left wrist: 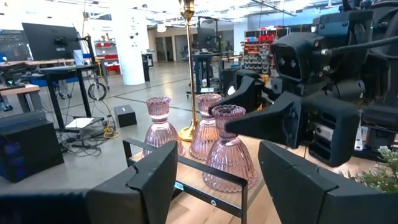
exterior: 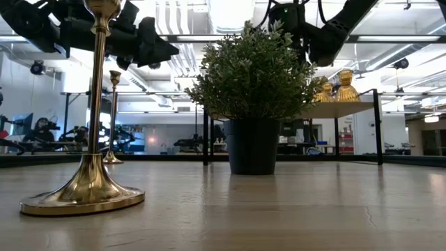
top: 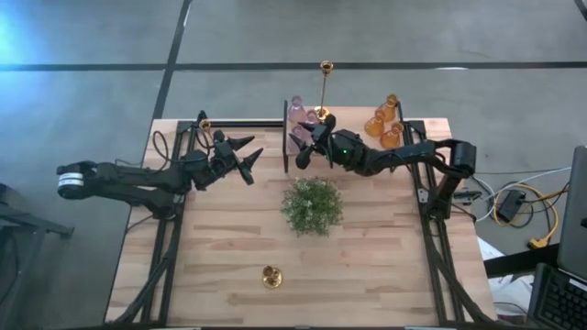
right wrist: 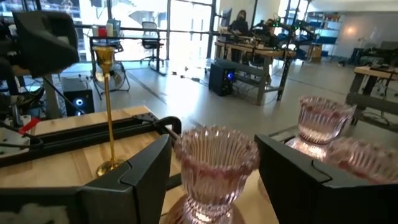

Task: Pick & Place candle stick holders
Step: Put the pink candle holder on the shelf, then put the large top left golden candle holder on the shelf

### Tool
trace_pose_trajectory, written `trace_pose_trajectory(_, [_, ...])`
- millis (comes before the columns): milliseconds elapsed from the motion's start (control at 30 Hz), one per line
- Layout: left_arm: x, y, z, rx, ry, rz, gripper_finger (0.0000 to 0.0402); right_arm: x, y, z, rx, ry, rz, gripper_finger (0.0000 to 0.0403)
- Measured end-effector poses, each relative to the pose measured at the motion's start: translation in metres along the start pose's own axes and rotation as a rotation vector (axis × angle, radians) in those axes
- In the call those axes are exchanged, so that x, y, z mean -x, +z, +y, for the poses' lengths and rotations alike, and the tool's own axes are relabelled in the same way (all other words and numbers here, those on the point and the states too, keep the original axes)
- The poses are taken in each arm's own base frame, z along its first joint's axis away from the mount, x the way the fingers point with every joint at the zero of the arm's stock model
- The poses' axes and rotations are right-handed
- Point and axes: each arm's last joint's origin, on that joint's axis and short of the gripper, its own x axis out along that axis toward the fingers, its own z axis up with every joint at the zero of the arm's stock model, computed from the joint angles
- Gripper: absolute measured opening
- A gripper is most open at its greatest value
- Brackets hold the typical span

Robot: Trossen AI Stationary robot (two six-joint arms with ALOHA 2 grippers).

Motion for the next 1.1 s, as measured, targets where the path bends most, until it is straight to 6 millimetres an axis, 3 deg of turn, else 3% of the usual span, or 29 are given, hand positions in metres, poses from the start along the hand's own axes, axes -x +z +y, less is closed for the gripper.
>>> trace_pose_trajectory(400, [0.000,0.000,0.000,0.000,0.000,0.000,0.0229,0.000,0.017,0.001,0.027,0.033,-0.052,0.0221])
trace_pose_trajectory(633, [0.000,0.000,0.000,0.078,-0.006,0.000,0.0229,0.002,0.040,0.000,0.104,0.037,-0.117,0.0221])
trace_pose_trajectory(767, [0.000,0.000,0.000,0.125,-0.007,0.002,0.0229,0.016,0.071,-0.003,0.166,0.028,-0.196,0.0221])
trace_pose_trajectory(900, [0.000,-0.001,0.000,0.140,-0.008,0.006,0.0230,0.045,0.112,-0.005,0.216,0.093,-0.332,0.0221])
trace_pose_trajectory(1100, [0.000,-0.001,0.000,0.140,-0.009,0.005,0.0229,0.101,0.173,-0.010,0.251,0.523,-0.491,0.0218])
